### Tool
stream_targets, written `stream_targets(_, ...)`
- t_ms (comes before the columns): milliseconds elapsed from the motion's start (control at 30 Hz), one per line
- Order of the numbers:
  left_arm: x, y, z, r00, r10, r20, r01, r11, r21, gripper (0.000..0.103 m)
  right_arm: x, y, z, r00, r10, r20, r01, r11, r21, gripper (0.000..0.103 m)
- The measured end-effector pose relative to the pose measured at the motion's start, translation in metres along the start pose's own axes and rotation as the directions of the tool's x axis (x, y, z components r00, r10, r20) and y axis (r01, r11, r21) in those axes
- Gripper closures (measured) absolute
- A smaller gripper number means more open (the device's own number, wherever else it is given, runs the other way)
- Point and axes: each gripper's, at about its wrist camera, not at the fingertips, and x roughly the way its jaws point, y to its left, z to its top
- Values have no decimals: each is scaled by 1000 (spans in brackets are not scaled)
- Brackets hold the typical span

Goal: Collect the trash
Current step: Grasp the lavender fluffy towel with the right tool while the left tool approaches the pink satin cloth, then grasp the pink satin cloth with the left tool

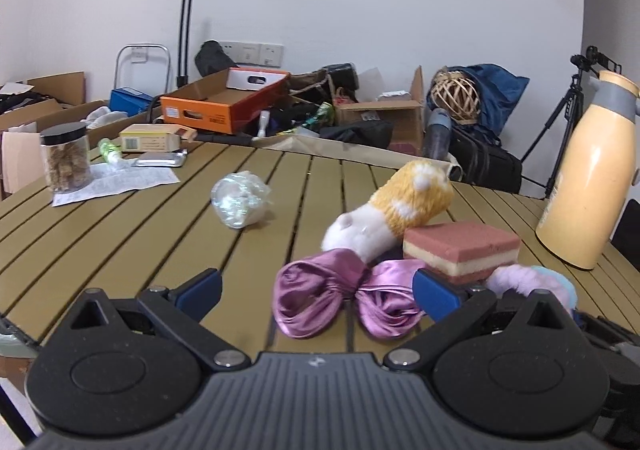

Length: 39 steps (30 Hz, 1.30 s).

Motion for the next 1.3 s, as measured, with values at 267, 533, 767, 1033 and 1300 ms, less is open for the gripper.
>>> stream_targets(267,20,-20,6,1000,-22,-4,22,998,61,0,-19,-24,8,998,-18,55,16,999,41,70)
stream_targets(533,43,-41,9,998,-49,-26,53,981,185,0,-27,-41,8,997,-52,57,49,998,47,70)
stream_targets(767,76,-51,-5,997,45,-56,-30,971,236,0,-30,-50,4,997,-70,44,68,996,55,70)
stream_targets(1033,101,-42,-12,989,71,-129,-43,977,208,0,-35,-55,4,997,-70,40,67,996,63,70)
stream_targets(1300,103,-34,-11,986,57,-157,-33,988,153,2,-35,-55,3,997,-67,35,64,995,71,70)
